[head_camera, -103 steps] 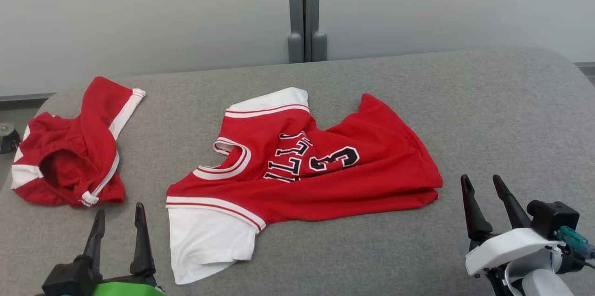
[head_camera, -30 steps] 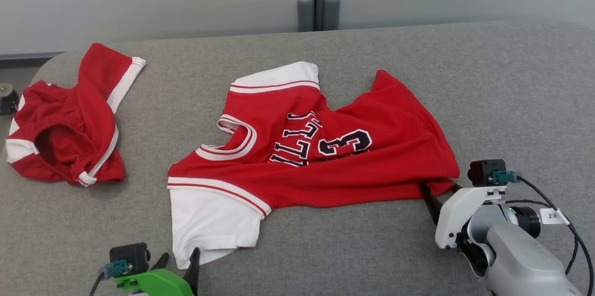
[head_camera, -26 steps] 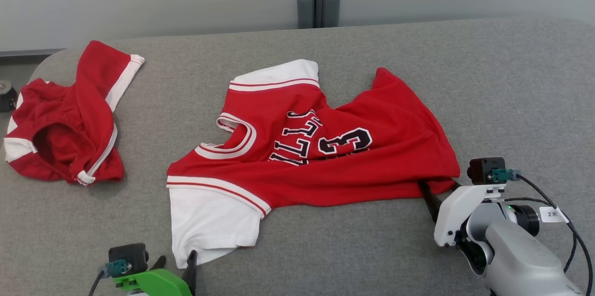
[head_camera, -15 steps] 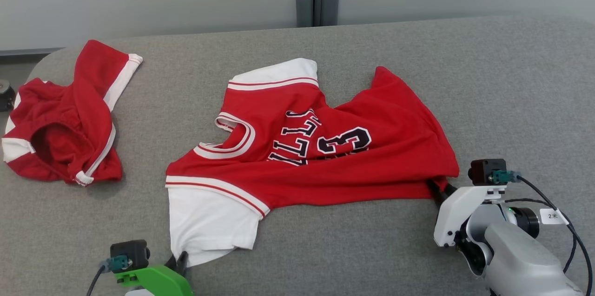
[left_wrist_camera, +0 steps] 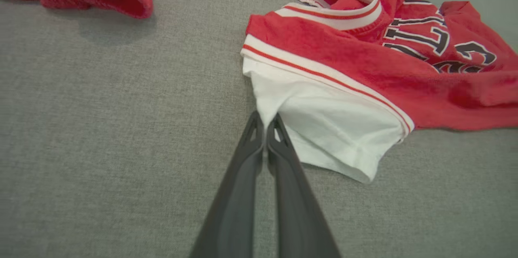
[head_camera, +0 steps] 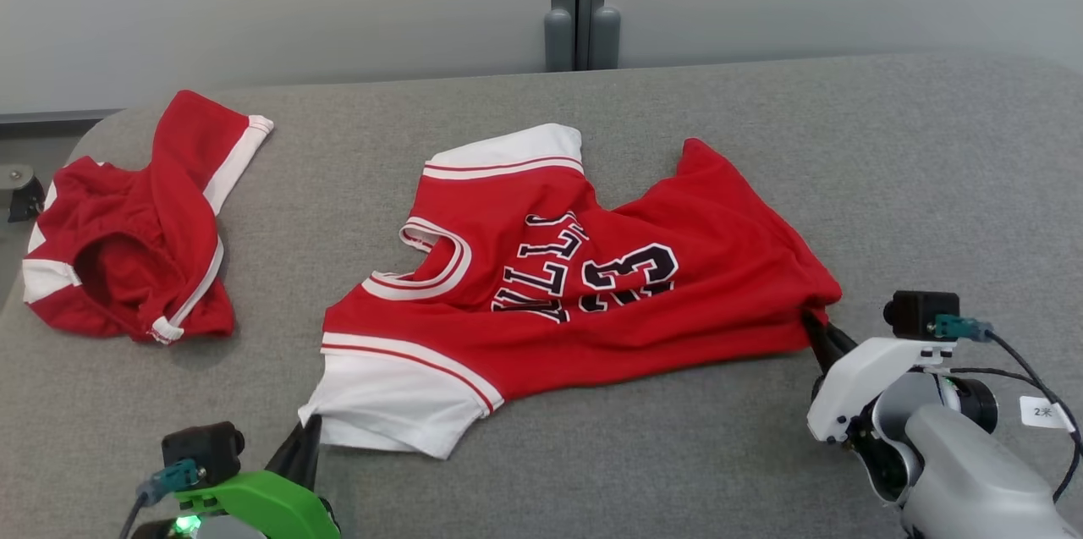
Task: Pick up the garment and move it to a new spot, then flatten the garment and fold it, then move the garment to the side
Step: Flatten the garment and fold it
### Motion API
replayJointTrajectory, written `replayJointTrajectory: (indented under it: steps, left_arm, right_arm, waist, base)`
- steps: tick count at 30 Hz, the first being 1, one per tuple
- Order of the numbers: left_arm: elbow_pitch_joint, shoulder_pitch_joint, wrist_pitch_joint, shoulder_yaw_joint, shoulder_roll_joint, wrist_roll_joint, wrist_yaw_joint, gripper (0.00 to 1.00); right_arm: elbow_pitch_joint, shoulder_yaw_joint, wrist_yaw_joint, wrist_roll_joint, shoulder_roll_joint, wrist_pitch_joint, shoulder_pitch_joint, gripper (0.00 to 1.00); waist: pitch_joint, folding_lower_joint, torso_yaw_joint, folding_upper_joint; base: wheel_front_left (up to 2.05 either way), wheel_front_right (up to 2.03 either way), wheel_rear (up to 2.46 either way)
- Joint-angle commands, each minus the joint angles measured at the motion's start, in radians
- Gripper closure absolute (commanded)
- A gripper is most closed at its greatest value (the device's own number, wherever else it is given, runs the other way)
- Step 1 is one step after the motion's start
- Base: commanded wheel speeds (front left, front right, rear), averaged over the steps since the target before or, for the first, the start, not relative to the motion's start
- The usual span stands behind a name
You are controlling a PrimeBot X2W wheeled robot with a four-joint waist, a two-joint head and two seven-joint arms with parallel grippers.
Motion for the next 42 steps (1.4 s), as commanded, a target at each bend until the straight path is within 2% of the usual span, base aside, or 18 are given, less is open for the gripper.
replayJointTrajectory:
  steps: [1,6,11,15,18,23,31,37,42]
  left_arm:
    - [-0.037,0.007,-0.007,0.008,0.009,-0.008,-0.002,1.0]
    - [-0.19,0.004,0.009,0.021,0.056,0.024,0.027,1.0]
    - [-0.33,-0.084,0.073,0.031,0.115,0.044,0.032,1.0]
    - [-0.346,-0.243,0.126,0.023,0.16,0.048,0.018,1.0]
    - [-0.304,-0.391,0.148,0.004,0.185,0.041,0.005,1.0]
    - [-0.148,-0.69,0.135,-0.07,0.225,0.028,-0.013,1.0]
    - [0.098,-1.13,0.128,-0.196,0.303,-0.023,-0.015,1.0]
    - [0.263,-1.44,0.086,-0.159,0.272,-0.109,-0.015,1.0]
    - [0.396,-1.685,0.044,-0.153,0.254,-0.141,-0.015,1.0]
  right_arm:
    - [-0.035,-0.015,-0.001,0.029,-0.017,0.01,0.02,1.0]
    - [-0.212,-0.052,-0.001,0.124,-0.048,0.111,0.047,1.0]
    - [-0.406,-0.089,-0.001,0.206,-0.094,0.251,0.035,1.0]
    - [-0.522,-0.124,-0.001,0.246,-0.115,0.351,-0.04,1.0]
    - [-0.553,-0.151,-0.001,0.256,-0.12,0.41,-0.128,1.0]
    - [-0.494,-0.192,-0.001,0.247,-0.089,0.486,-0.354,1.0]
    - [-0.243,-0.279,-0.001,0.225,0.025,0.455,-0.783,1.0]
    - [-0.082,-0.338,-0.001,0.188,0.061,0.368,-1.082,1.0]
    - [0.019,-0.375,-0.001,0.165,0.052,0.284,-1.3,1.0]
  waist:
    - [-0.003,0.0,-0.005,0.0]
    - [0.014,0.0,-0.027,0.0]
    - [0.076,0.0,-0.044,0.0]
    - [0.154,0.0,-0.056,0.0]
    - [0.217,0.0,-0.061,0.0]
    - [0.319,0.0,-0.063,0.0]
    - [0.436,0.0,-0.071,0.0]
    - [0.471,0.0,-0.056,0.0]
    - [0.479,0.0,-0.045,0.0]
  base:
    - [0.0,0.0,0.0]
    - [0.0,0.0,0.0]
    - [0.0,0.0,0.0]
    - [0.0,0.0,0.0]
    - [0.0,0.0,0.0]
    - [0.0,0.0,0.0]
    - [0.0,0.0,0.0]
    - [0.0,0.0,0.0]
    - [0.0,0.0,0.0]
